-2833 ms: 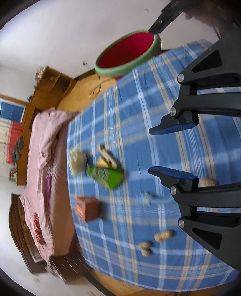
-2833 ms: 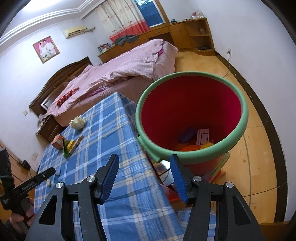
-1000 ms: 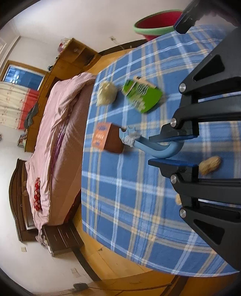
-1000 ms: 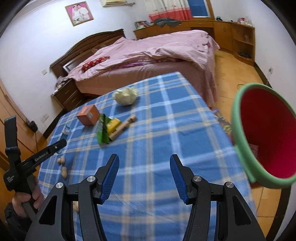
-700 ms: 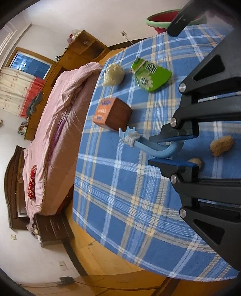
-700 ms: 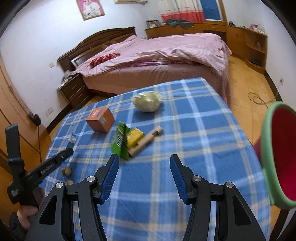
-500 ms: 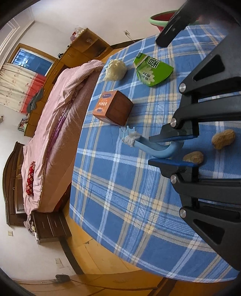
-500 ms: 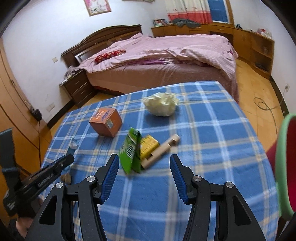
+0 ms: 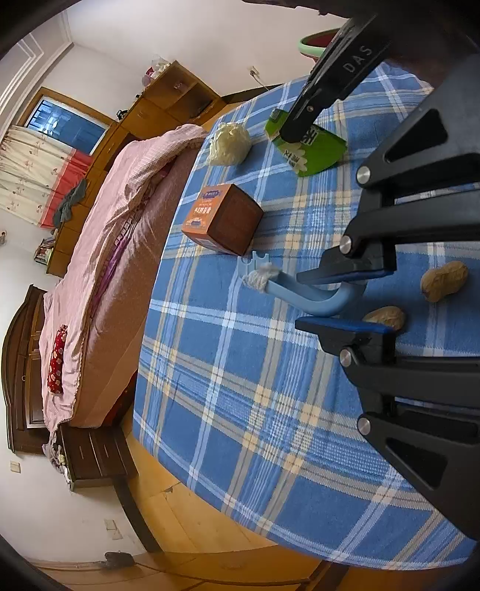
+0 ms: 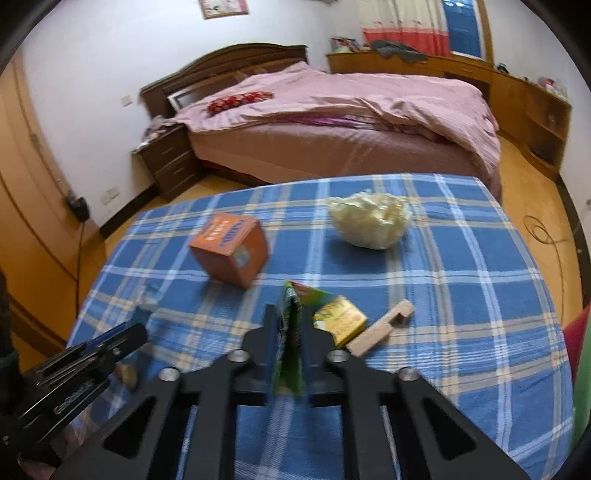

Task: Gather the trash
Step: 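Grasp the green snack packet with the right tool, then carry the blue hook with the left tool while the right tool carries the green packet to the bin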

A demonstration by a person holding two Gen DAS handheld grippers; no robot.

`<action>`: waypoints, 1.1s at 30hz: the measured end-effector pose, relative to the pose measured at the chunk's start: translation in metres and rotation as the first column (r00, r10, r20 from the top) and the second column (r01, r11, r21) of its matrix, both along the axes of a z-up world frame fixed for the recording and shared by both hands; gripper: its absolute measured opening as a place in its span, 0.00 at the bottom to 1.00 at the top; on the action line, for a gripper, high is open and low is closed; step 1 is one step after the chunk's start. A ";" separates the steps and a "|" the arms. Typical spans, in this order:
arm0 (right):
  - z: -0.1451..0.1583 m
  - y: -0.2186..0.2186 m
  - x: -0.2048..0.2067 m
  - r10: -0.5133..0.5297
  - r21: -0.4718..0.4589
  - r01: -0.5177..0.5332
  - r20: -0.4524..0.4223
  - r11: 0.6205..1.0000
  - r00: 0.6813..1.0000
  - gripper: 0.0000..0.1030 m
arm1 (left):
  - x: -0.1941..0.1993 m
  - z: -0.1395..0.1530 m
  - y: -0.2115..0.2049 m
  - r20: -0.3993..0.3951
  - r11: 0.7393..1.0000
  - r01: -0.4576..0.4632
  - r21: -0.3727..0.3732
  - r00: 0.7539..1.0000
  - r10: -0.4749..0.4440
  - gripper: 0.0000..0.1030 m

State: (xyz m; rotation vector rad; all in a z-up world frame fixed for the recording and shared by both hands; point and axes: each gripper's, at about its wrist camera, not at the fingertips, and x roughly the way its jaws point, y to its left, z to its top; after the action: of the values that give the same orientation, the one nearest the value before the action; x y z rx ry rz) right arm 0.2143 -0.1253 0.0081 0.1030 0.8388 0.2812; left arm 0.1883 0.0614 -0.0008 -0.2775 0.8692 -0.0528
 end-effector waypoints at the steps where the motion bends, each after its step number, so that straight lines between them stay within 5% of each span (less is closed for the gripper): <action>1: 0.001 0.001 -0.002 0.006 -0.001 -0.006 0.006 1.000 1.000 0.07 | 0.000 0.000 0.000 0.001 1.000 0.001 -0.002 1.000 -0.001 0.16; 14: 0.037 -0.020 -0.054 -0.012 0.072 0.005 0.095 0.997 0.995 0.06 | -0.005 0.007 -0.003 0.027 1.000 0.011 -0.009 1.000 -0.010 0.16; 33: 0.067 -0.119 -0.143 -0.251 0.079 0.241 0.168 0.967 0.953 0.06 | -0.039 0.049 -0.049 0.093 0.989 0.141 -0.049 0.986 -0.136 0.16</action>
State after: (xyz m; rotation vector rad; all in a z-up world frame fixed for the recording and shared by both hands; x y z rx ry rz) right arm 0.0714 -0.2444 0.0752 0.2313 0.6337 0.0778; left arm 0.1488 0.0126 0.0481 -0.2641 0.7976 -0.2171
